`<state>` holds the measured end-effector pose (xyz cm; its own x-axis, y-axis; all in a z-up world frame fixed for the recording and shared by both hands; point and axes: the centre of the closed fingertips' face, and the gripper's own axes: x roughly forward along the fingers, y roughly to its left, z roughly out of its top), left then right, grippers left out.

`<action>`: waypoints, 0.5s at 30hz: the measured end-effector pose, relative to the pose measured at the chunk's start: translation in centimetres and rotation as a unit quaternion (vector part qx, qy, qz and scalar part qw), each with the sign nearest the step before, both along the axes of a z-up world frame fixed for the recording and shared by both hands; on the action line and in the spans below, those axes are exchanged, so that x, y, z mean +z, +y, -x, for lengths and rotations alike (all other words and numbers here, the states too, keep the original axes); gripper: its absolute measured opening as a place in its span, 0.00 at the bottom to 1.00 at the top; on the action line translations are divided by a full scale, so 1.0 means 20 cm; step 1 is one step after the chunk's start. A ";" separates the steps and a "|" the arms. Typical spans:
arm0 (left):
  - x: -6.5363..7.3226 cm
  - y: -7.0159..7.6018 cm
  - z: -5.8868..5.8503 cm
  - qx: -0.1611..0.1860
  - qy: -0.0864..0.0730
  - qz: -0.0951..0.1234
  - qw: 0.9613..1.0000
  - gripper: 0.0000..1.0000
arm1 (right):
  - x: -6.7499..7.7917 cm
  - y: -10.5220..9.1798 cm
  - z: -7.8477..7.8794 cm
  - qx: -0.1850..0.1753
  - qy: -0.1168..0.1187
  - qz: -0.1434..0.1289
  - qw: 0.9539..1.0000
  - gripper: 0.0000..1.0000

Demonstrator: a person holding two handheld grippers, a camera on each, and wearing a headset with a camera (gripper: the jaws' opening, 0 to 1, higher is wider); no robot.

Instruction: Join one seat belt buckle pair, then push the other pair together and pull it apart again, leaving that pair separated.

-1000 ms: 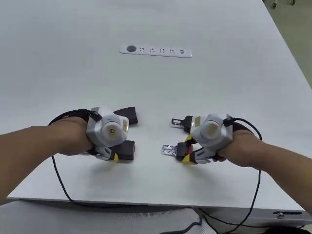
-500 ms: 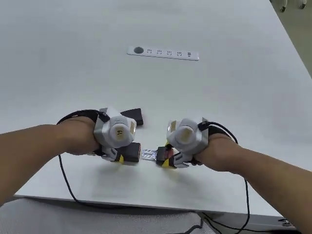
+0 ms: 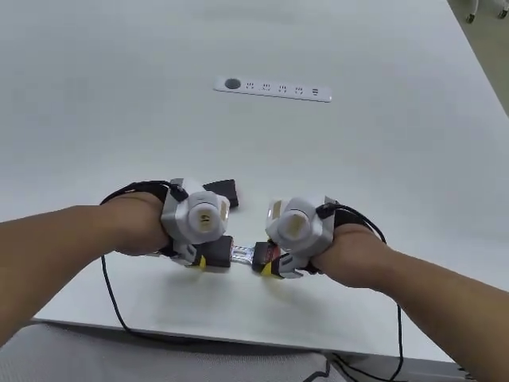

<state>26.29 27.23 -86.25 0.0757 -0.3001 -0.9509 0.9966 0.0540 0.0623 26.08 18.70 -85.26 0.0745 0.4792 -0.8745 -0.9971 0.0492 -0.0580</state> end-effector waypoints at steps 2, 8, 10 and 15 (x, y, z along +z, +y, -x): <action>0.00 0.00 0.00 0.003 0.001 -0.002 1.000 0.33 | 0.00 0.03 0.01 0.003 0.001 -0.005 1.000 0.31; 0.00 0.00 0.00 0.002 0.001 0.001 1.000 0.33 | -0.01 0.07 0.01 0.009 -0.003 -0.011 1.000 0.31; 0.00 0.00 0.00 -0.001 0.000 0.001 1.000 0.33 | -0.01 0.06 0.01 0.011 -0.001 -0.021 1.000 0.31; 0.00 0.00 0.00 -0.004 0.000 0.005 1.000 0.33 | -0.01 0.07 0.01 0.009 0.003 -0.028 1.000 0.30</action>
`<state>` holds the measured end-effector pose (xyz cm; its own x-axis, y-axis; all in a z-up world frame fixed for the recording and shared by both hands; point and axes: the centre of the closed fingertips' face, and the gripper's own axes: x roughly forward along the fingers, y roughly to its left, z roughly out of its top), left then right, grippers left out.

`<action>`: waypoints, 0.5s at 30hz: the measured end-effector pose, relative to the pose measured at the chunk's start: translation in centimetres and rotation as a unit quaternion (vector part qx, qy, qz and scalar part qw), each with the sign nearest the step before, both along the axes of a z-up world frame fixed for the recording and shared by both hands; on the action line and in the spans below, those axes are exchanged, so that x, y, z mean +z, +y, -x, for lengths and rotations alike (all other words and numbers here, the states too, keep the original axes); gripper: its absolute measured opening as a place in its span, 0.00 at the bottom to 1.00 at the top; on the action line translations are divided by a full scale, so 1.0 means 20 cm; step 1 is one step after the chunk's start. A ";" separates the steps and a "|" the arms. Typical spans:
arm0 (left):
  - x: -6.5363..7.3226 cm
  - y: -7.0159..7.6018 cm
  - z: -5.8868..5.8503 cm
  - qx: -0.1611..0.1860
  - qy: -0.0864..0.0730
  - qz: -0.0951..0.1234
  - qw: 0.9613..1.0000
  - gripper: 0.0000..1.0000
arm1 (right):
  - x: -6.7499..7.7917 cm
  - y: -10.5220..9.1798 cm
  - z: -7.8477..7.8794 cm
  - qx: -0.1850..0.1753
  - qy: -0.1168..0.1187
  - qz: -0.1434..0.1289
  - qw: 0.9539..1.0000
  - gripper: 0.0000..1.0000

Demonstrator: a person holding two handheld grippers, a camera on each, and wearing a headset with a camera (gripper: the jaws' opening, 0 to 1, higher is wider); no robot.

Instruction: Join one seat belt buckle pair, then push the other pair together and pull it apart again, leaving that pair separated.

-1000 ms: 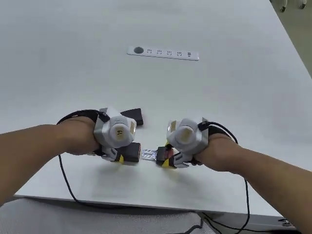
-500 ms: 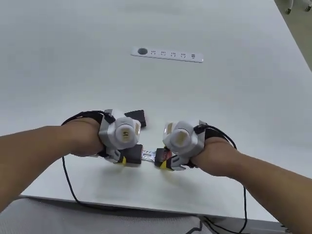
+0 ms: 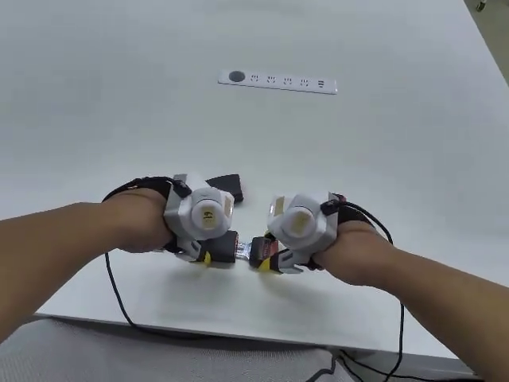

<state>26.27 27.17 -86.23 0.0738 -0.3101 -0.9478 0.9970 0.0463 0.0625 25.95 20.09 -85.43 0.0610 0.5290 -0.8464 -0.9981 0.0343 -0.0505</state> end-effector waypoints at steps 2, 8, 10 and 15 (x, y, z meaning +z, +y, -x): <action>0.00 0.00 0.00 -0.003 -0.001 -0.005 1.000 0.32 | 0.00 0.01 0.00 0.000 0.000 0.000 1.000 0.30; 0.00 0.00 0.00 -0.007 0.005 -0.004 1.000 0.32 | 0.00 0.02 0.00 0.002 0.004 0.006 1.000 0.29; 0.00 0.00 0.00 -0.008 0.005 -0.005 1.000 0.32 | 0.00 0.04 0.00 0.004 0.004 0.008 1.000 0.29; 0.00 0.00 0.00 -0.012 0.004 0.002 1.000 0.32 | -0.01 0.10 0.00 0.006 0.003 0.007 1.000 0.29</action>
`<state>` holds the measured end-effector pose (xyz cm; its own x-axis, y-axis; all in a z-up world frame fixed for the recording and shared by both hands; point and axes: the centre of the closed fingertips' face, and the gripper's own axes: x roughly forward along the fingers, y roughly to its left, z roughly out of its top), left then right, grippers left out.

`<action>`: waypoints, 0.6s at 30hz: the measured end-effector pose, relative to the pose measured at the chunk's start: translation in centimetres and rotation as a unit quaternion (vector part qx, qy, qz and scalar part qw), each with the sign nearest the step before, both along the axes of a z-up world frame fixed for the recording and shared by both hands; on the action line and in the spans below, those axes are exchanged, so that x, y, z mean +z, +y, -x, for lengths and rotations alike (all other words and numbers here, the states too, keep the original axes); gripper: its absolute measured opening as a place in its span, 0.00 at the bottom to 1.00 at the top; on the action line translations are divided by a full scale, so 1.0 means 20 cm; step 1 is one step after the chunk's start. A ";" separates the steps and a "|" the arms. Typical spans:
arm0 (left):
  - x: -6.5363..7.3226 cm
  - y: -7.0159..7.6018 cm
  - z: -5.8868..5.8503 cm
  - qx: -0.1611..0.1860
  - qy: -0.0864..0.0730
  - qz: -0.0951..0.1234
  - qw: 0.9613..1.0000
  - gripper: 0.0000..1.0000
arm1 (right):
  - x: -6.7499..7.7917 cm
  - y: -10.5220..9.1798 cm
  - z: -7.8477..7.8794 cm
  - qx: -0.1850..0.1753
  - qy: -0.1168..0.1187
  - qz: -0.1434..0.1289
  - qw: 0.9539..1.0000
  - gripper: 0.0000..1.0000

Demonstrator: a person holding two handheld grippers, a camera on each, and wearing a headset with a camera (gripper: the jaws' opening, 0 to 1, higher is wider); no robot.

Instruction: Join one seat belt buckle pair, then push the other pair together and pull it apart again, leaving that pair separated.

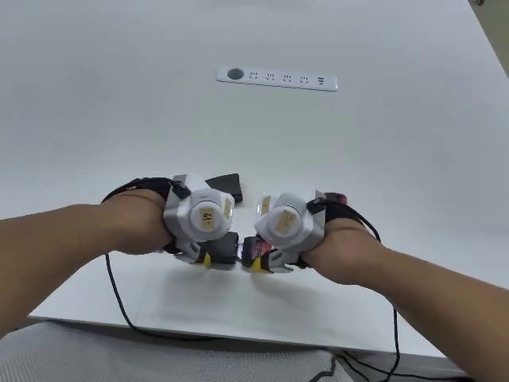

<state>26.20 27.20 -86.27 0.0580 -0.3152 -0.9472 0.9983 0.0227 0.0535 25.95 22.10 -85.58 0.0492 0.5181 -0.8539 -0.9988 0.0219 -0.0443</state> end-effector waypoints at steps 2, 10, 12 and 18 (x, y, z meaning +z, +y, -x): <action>0.00 0.01 0.00 0.005 0.002 0.001 1.000 0.32 | 0.00 0.01 0.00 -0.001 0.001 -0.001 1.000 0.28; -0.01 0.00 0.00 0.003 0.001 -0.005 1.000 0.32 | 0.01 -0.02 0.00 -0.002 0.001 0.004 1.000 0.29; -0.01 0.00 0.00 0.005 0.003 -0.001 1.000 0.32 | 0.01 -0.01 0.00 -0.002 0.002 0.003 1.000 0.29; -0.01 0.01 0.00 0.015 0.010 -0.010 1.000 0.32 | 0.01 -0.03 0.00 0.008 -0.008 0.000 1.000 0.30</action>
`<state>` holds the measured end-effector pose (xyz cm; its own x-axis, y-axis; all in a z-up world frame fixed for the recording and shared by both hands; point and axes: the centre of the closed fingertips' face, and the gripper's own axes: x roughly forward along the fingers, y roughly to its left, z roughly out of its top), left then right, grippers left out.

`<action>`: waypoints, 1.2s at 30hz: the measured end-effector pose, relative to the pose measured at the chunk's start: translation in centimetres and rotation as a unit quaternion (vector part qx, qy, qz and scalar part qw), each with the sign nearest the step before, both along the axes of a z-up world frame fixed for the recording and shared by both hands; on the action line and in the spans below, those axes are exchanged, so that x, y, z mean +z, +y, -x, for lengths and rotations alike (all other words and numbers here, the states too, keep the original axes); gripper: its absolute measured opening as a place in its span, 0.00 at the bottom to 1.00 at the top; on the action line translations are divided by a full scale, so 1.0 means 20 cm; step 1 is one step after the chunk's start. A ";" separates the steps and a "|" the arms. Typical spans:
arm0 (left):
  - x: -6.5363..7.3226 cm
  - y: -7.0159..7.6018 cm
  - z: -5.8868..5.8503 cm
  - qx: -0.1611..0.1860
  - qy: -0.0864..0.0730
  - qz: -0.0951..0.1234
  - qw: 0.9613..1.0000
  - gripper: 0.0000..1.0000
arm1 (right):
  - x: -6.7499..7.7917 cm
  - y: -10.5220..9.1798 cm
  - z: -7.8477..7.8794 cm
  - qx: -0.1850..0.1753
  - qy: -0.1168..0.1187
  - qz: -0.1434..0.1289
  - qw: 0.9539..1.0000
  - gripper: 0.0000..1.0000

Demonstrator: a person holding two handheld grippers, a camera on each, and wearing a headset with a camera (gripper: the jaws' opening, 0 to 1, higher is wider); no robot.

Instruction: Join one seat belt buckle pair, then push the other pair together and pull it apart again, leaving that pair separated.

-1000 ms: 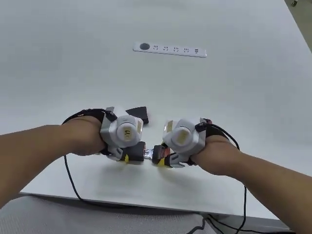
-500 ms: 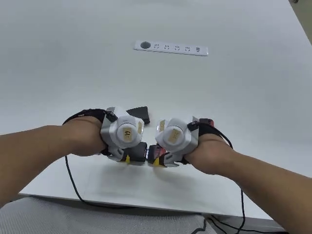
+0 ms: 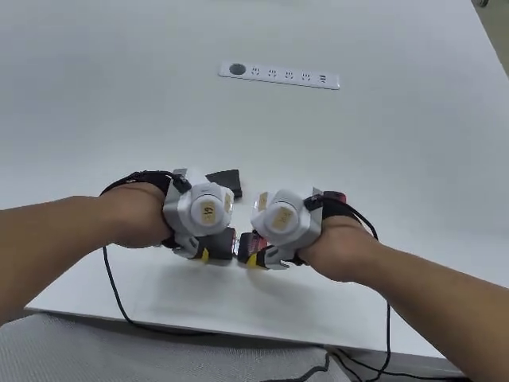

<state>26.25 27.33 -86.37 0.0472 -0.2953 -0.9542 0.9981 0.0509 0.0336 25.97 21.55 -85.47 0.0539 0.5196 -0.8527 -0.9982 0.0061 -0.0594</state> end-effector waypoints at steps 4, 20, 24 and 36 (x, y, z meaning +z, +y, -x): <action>0.00 0.01 0.00 -0.012 0.000 -0.004 1.000 0.32 | 0.00 -0.01 0.00 0.002 0.006 0.000 1.000 0.30; 0.00 0.01 0.00 0.014 -0.007 0.009 1.000 0.33 | -0.01 -0.01 0.01 0.002 0.012 0.009 1.000 0.32; 0.00 0.01 0.00 0.012 -0.006 -0.004 1.000 0.34 | -0.01 0.00 0.01 0.005 0.002 0.018 1.000 0.33; 0.08 0.04 0.04 0.064 -0.037 0.012 0.997 0.42 | 0.11 -0.03 0.02 0.006 -0.012 0.003 1.000 0.34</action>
